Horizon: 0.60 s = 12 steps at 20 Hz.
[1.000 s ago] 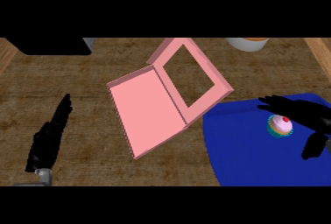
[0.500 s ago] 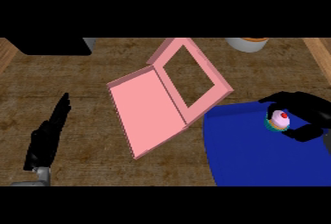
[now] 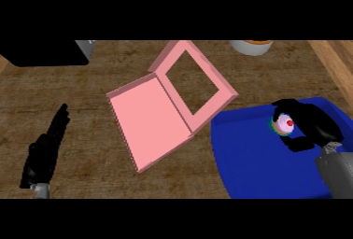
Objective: Pick the cupcake from the tray and place it in the cardboard box
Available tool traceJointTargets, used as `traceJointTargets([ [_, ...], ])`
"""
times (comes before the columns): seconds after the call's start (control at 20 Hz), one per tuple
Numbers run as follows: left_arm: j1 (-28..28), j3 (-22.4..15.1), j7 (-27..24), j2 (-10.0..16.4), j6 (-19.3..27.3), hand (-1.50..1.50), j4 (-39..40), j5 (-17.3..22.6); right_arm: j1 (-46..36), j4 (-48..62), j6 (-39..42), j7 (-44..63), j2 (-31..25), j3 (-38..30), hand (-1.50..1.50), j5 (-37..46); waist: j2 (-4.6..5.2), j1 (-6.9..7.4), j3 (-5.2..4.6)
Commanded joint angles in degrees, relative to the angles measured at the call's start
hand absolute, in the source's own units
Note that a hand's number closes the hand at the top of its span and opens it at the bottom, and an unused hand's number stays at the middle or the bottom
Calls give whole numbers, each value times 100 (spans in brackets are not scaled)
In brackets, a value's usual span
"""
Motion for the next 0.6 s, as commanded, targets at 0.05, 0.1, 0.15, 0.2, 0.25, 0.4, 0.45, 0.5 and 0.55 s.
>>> traceJointTargets([
  [0.05,220,-51,-2,-29,15,0,-141,-38,677,-982,-360,2158,843,83,150,619,38,-62,49],
  [0.1,168,47,-74,34,-29,0,-42,17,966,-1319,-414,2395,960,199,150,766,58,-88,49],
  [0.15,87,63,-78,9,-46,0,-40,70,933,-1807,-257,2777,1126,380,150,917,53,-80,44],
  [0.2,97,35,12,27,-78,0,-115,61,910,-2240,-36,3152,1198,489,150,1059,67,-11,50],
  [0.25,223,-99,-102,-63,-33,0,-163,-42,1135,-2604,-7,3409,1213,619,150,1289,80,21,54],
  [0.4,170,-17,-217,35,-71,0,15,-90,1588,-3964,377,4014,1531,934,150,1418,106,70,61],
  [0.45,-72,-67,11,-97,-28,0,12,-66,1822,-4505,664,3996,1407,828,150,1216,123,68,67],
  [0.5,58,-165,116,-128,-75,0,-225,-55,1659,-4580,610,4202,1850,1254,150,1345,125,150,69],
  [0.55,-139,42,-71,18,-149,0,76,19,1470,-4908,770,4114,1829,1235,150,1163,137,139,67],
])
